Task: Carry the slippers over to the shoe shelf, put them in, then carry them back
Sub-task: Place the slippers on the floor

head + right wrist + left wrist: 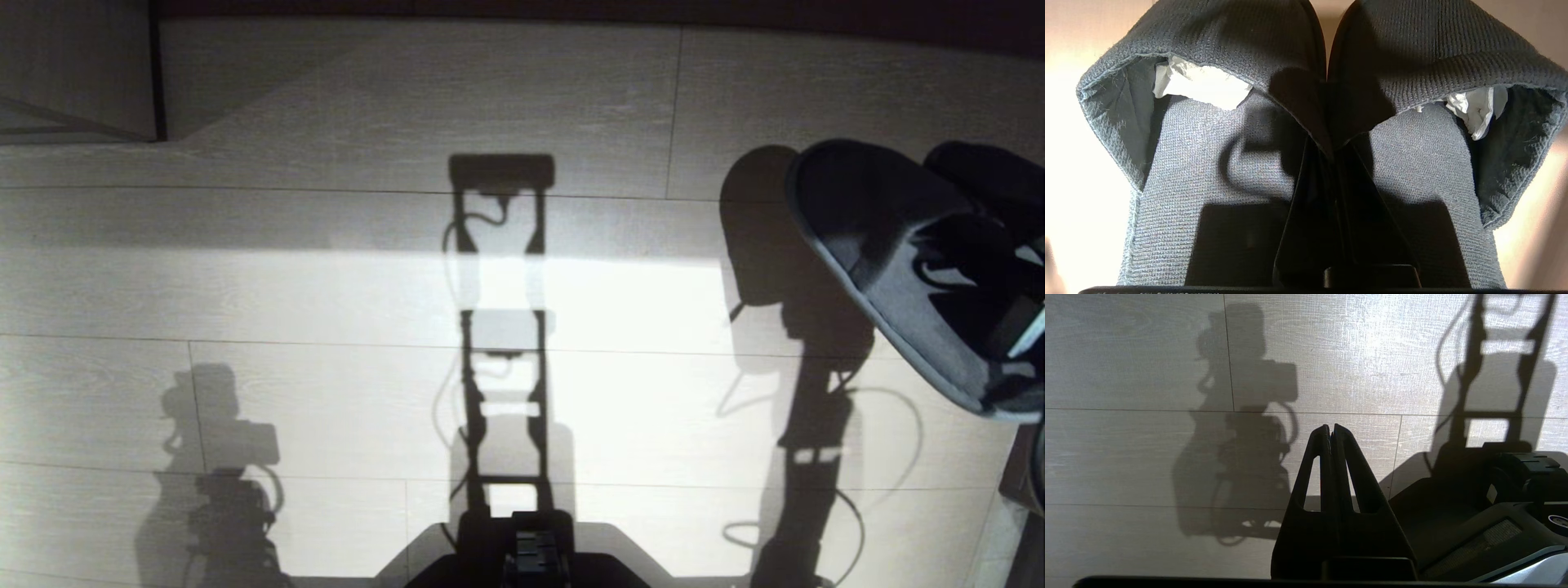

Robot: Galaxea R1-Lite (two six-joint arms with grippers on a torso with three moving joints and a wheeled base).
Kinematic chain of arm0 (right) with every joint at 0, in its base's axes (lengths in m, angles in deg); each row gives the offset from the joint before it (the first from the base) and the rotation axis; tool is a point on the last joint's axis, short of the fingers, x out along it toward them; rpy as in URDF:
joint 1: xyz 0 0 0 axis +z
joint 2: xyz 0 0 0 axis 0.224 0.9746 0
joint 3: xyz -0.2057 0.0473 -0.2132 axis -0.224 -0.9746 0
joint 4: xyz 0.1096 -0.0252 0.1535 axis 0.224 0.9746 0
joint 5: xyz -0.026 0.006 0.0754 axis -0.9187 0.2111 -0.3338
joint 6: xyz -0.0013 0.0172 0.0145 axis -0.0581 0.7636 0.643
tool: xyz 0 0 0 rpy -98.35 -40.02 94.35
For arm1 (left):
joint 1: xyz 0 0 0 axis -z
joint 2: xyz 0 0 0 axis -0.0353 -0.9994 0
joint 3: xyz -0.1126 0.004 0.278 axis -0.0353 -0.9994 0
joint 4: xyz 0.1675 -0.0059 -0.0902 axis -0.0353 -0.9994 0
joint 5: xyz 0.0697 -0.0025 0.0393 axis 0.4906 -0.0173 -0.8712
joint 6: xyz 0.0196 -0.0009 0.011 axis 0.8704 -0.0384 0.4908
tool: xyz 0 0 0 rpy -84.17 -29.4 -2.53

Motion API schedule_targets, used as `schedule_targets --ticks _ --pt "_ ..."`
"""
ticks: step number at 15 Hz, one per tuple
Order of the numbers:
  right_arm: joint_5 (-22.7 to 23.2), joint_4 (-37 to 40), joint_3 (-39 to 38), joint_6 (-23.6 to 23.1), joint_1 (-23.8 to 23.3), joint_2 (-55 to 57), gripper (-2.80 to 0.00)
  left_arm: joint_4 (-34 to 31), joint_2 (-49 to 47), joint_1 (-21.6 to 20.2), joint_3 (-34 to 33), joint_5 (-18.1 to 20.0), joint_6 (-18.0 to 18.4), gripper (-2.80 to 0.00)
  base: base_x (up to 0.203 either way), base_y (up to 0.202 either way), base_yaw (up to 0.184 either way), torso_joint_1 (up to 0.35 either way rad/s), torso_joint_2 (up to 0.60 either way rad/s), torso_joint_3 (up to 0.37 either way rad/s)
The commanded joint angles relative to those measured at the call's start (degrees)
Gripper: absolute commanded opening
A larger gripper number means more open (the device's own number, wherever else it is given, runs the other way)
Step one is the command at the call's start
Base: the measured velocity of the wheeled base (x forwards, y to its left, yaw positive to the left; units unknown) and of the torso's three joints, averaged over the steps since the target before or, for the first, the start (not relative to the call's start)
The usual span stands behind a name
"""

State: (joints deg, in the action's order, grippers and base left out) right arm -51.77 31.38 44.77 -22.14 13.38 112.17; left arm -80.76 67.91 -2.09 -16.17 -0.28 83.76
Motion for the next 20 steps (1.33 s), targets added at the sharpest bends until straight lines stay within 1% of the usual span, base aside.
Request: schedule_targets --ticks 1,3,4,7,12,17,20 --pt "-0.1 -16.8 5.3 -0.1 0.0 15.3 -2.80 0.0 0.0 0.0 0.0 0.0 0.0 -2.80 0.000 0.000 0.000 0.000 0.00 0.000" --pt "-0.3 -22.3 11.8 -0.1 0.4 21.7 -2.80 0.0 0.0 0.0 0.0 0.0 0.0 -2.80 0.000 0.000 0.000 0.000 0.00 0.000" --pt "-0.4 -23.9 14.3 -0.1 0.6 23.5 -2.80 0.0 0.0 0.0 0.0 -0.1 0.0 -2.80 0.000 0.000 0.000 0.000 0.00 0.000" --pt "-0.7 -26.0 23.7 -0.1 1.7 29.2 -2.80 0.0 0.0 0.0 0.0 -0.1 0.0 -2.80 0.000 0.000 0.000 0.000 0.00 0.000" --pt "-3.2 -26.7 37.8 -0.1 2.6 37.7 -2.80 0.0 -0.1 0.0 0.0 0.0 0.0 -2.80 0.000 0.000 0.000 0.000 0.00 0.000" --pt "-5.7 -26.9 43.3 -0.5 2.9 41.1 -2.80 0.0 0.0 0.0 0.0 0.0 0.0 -2.80 0.000 0.000 0.000 0.000 0.00 0.000" --pt "-7.2 -27.2 45.0 -0.5 2.9 42.1 -2.80 0.0 0.0 0.0 0.0 0.0 0.0 -2.80 0.000 0.000 0.000 0.000 0.00 0.000"
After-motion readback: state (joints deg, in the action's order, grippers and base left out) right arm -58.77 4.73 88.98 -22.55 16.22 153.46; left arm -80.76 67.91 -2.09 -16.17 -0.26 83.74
